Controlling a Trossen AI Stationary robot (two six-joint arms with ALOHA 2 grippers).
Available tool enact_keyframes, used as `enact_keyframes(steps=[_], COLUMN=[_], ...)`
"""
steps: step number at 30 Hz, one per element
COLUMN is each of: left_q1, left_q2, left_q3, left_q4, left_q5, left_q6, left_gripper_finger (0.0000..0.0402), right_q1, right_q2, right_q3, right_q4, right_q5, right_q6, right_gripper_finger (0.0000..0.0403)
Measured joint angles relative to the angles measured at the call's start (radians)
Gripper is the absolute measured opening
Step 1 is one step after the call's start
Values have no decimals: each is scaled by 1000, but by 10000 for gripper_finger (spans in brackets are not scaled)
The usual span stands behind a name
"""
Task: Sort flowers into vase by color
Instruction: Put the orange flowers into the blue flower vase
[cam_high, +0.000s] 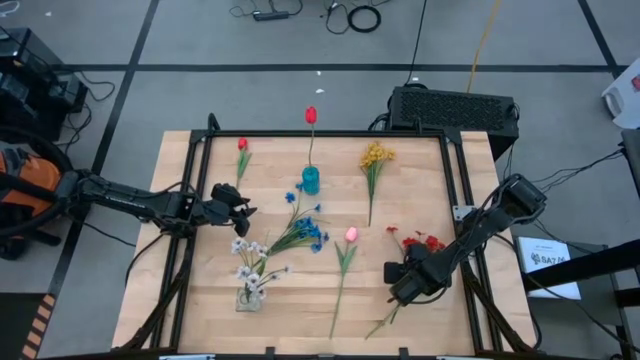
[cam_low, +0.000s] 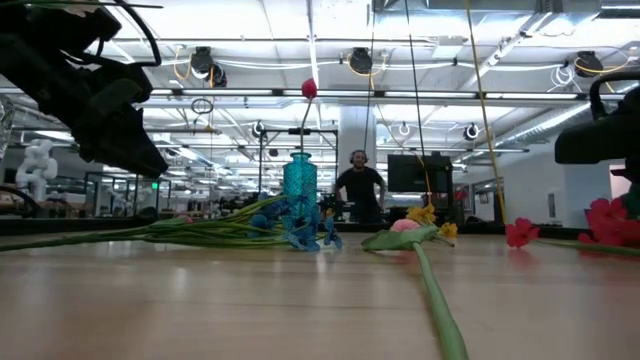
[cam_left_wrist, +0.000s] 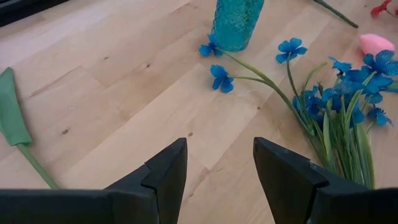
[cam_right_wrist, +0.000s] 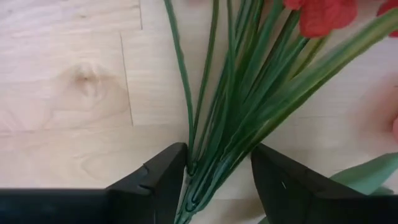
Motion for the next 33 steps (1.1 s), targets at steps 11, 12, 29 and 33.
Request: enact_keyframes(steps=[11,12,29,33], left_q1=[0,0,0,0], left_q2=[0,0,0,0], left_q3=[0,0,0,0], left_q4=[-1,-1,0,0], left_q5=[8,8,28,28], left_q6=[0,0,-1,-1], left_gripper_finger=[191,191,191,191], right_q1=[0,0,14,11], right_q2=[-5,-5,-168,-238], right_q3=[-34,-34,-46,-46], right_q4=[58,64,52,55], right_q5=[66,74,549,767], right_q6=[-30,-38,-108,-181], right_gripper_finger=[53,41,5,4])
